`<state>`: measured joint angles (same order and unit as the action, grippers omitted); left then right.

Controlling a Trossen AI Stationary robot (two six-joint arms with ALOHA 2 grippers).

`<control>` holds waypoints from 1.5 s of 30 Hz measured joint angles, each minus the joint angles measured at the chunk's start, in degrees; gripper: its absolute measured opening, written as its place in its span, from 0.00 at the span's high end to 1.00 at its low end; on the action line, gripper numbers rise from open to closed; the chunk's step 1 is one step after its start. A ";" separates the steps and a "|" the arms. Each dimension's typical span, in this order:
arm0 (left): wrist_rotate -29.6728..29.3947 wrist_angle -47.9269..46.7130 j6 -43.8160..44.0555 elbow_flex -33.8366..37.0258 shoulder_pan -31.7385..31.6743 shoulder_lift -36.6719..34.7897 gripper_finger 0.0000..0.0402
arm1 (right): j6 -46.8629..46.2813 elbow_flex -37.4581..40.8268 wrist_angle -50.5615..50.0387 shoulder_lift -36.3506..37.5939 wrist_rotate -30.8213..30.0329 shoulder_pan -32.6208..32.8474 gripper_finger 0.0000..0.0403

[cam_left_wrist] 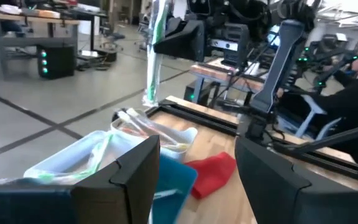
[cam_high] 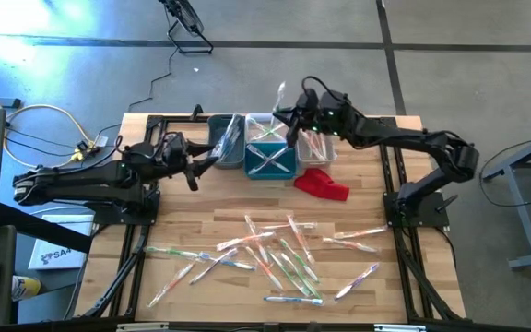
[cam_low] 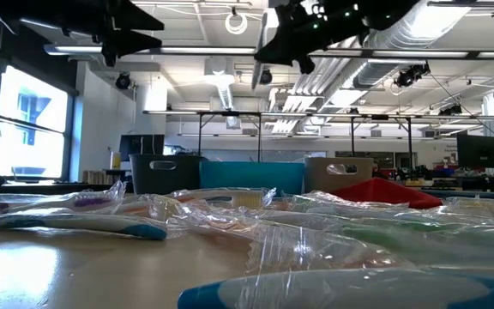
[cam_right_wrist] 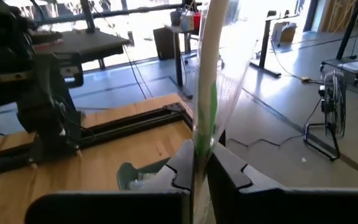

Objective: Pick & Place Toothbrushes
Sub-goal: Put the green toothbrush into the transparent bin

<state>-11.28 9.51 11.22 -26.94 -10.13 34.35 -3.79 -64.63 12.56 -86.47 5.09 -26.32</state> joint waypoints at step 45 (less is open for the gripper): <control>-0.42 -9.83 -1.75 -0.02 0.00 -4.59 0.49 | 19.45 -21.06 -29.06 -28.25 5.52 -8.42 0.96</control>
<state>-11.70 -0.32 9.47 -26.96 -10.13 29.76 15.65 -85.69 -16.51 -114.73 10.62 -34.75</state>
